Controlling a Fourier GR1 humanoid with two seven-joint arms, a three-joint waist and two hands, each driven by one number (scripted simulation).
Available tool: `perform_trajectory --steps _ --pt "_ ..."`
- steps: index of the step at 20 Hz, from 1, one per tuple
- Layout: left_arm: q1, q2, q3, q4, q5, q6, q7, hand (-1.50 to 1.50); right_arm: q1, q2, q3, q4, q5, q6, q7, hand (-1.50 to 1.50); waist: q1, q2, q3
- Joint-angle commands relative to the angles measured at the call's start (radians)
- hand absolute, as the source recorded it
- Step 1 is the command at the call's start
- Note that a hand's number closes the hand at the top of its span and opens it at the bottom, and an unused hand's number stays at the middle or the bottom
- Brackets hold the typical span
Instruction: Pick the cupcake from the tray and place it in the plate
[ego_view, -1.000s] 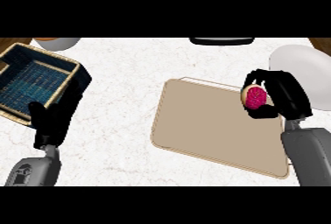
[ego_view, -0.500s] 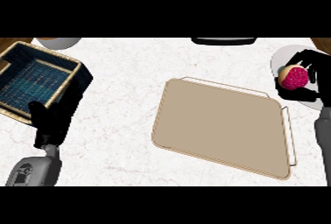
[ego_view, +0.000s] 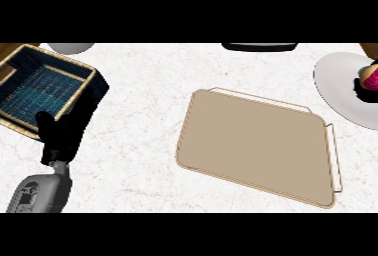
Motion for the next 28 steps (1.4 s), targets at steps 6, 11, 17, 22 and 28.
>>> perform_trajectory --steps 6,11,17,22,28 --pt "-0.037 -0.026 -0.014 0.030 -0.016 0.007 -0.005 0.00 -0.109 -0.189 -0.012 0.455 0.071 -0.003 -0.187 1.50 0.020 0.013 0.002" --pt "-0.022 -0.038 -0.032 -0.019 -0.020 0.010 0.009 0.00 -0.162 -0.228 -0.055 0.602 0.021 0.148 -0.196 -1.50 0.040 0.019 0.005" --pt "-0.055 -0.002 -0.003 0.000 0.001 -0.024 0.019 0.00 -0.148 -0.220 -0.066 0.647 0.016 0.097 -0.406 -1.50 0.037 0.020 0.006" --pt "-0.016 -0.011 0.000 -0.017 -0.008 -0.002 0.021 0.00 -0.192 -0.231 -0.160 0.611 -0.106 0.192 -0.591 -1.50 0.016 0.006 0.004" --pt "0.012 -0.015 -0.003 -0.029 -0.004 -0.015 0.001 0.00 -0.283 -0.252 -0.241 0.675 -0.216 0.375 -0.531 -1.50 0.015 0.003 0.001"
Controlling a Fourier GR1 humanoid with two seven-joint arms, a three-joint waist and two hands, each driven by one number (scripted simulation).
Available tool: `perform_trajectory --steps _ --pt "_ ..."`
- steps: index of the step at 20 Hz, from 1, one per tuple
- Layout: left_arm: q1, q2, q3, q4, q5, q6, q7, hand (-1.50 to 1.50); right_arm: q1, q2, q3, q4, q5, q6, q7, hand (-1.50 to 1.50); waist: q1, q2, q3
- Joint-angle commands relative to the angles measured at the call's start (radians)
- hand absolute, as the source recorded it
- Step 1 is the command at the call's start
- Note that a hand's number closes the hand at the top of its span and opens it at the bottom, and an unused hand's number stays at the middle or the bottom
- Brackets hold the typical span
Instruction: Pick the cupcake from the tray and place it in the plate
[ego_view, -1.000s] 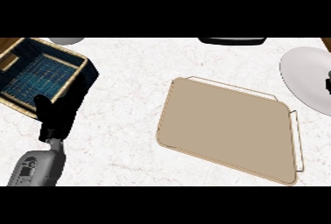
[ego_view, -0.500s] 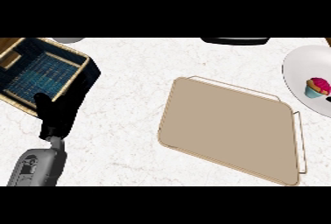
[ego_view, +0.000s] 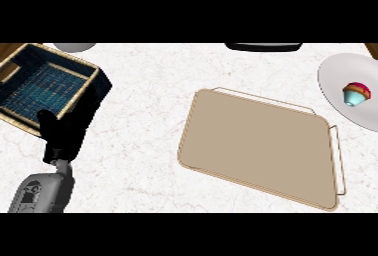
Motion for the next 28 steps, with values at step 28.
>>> perform_trajectory --steps 28 --pt "-0.015 -0.015 -0.004 0.004 -0.013 -0.004 0.004 0.00 0.167 -0.186 -0.101 0.075 -0.170 0.408 0.051 -1.50 0.012 0.013 0.005"
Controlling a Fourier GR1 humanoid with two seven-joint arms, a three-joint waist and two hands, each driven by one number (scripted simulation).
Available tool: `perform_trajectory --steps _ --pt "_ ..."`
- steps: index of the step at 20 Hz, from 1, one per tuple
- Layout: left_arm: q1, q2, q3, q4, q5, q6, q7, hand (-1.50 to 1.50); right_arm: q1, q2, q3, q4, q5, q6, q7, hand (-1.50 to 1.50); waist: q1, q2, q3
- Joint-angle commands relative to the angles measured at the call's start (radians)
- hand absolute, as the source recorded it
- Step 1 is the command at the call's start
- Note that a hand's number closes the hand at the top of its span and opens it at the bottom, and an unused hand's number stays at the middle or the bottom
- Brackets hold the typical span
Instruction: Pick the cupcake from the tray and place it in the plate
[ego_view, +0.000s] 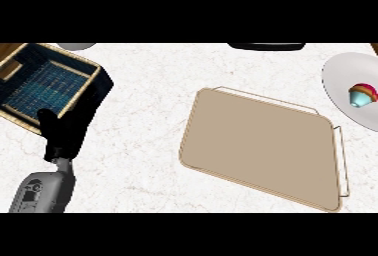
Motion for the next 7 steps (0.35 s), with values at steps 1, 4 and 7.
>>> perform_trajectory --steps 1,4,7 --pt "0.007 -0.007 0.004 0.004 -0.001 0.008 -0.003 0.00 0.025 -0.025 0.005 0.002 0.001 0.079 -0.066 -1.50 0.005 0.001 0.001" --pt "0.009 -0.008 0.003 0.012 0.002 -0.002 -0.018 0.00 0.046 -0.040 0.013 0.001 0.006 0.074 -0.065 -1.50 0.001 0.000 0.000" --pt "-0.017 0.023 0.019 0.025 0.001 -0.013 -0.011 0.00 0.075 -0.012 0.026 0.001 0.017 0.049 -0.093 -1.50 0.004 0.004 0.002"
